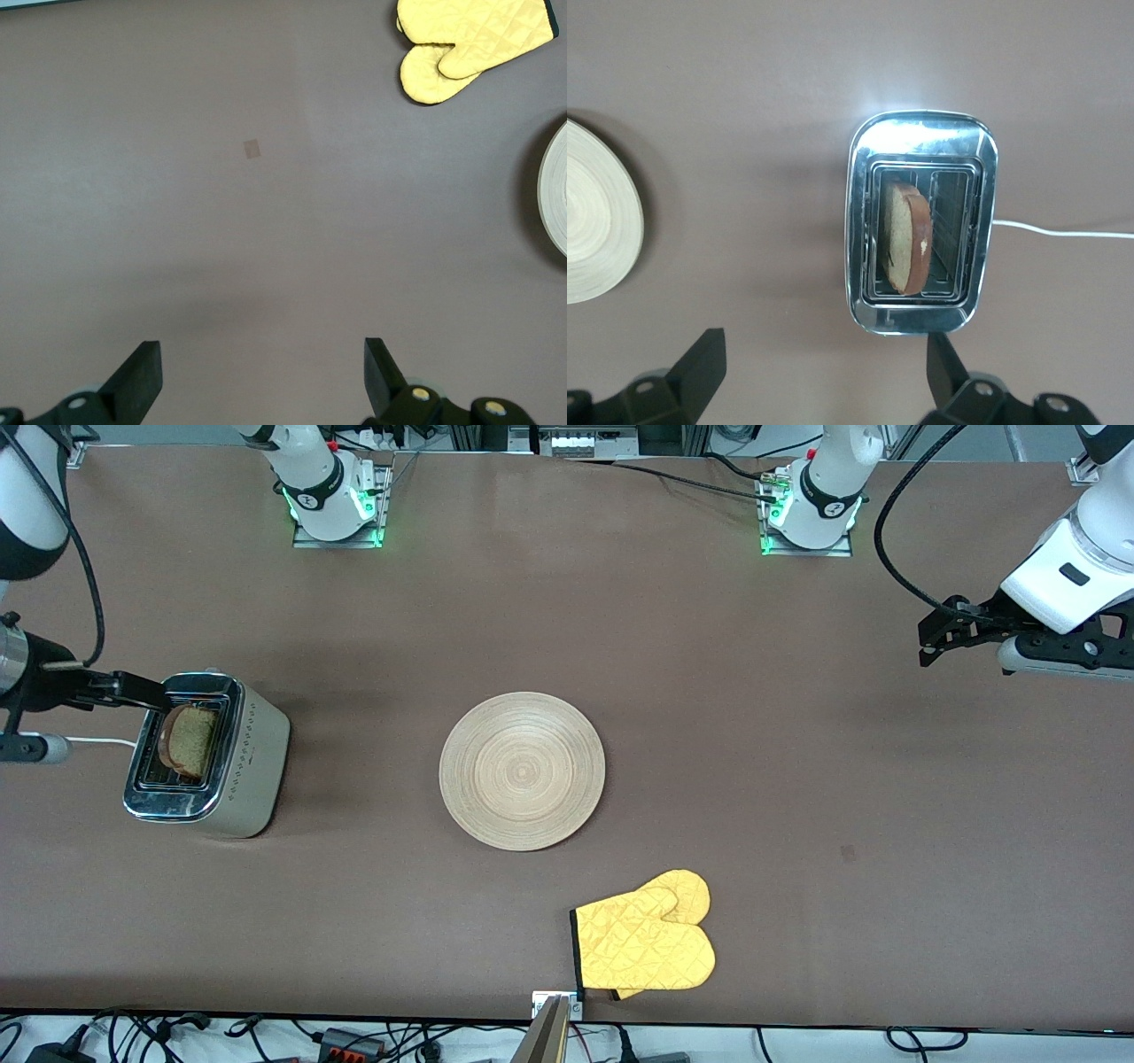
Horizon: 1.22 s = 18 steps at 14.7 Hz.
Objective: Move plate and put bread in toaster
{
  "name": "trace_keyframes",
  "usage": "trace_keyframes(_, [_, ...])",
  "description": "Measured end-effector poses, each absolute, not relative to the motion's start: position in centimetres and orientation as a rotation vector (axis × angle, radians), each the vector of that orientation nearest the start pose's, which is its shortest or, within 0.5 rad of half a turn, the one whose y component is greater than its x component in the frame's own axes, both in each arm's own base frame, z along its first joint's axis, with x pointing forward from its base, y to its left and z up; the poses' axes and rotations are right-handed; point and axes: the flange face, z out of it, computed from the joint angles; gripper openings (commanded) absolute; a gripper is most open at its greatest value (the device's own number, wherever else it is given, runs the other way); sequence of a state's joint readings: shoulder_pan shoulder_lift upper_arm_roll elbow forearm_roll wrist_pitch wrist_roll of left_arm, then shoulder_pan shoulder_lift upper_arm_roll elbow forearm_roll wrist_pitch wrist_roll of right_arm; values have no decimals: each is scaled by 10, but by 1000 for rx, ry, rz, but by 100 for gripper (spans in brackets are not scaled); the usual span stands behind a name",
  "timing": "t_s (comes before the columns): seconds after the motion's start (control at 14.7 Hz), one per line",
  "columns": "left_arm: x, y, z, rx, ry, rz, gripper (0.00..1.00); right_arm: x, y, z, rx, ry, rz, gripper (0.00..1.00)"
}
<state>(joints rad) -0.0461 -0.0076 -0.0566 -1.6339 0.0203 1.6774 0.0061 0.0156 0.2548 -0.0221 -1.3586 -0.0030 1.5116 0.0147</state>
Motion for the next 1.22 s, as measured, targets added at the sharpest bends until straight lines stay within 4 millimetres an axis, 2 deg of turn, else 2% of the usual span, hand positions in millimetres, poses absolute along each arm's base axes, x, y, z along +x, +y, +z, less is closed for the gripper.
trace_keyframes(0.2, [559, -56, 608, -3118, 172, -81, 100, 598, -3, 579, -3136, 26, 128, 100])
trace_keyframes(0.54, [559, -56, 608, -3118, 172, -82, 100, 574, -3, 584, -3140, 138, 80, 100])
trace_keyframes(0.88, [559, -56, 609, -3118, 172, -82, 100, 576, 12, 573, -3145, 94, 104, 100])
trace_keyframes(1.22, [559, -56, 609, -3118, 172, -82, 100, 582, 11, 565, -3148, 93, 114, 100])
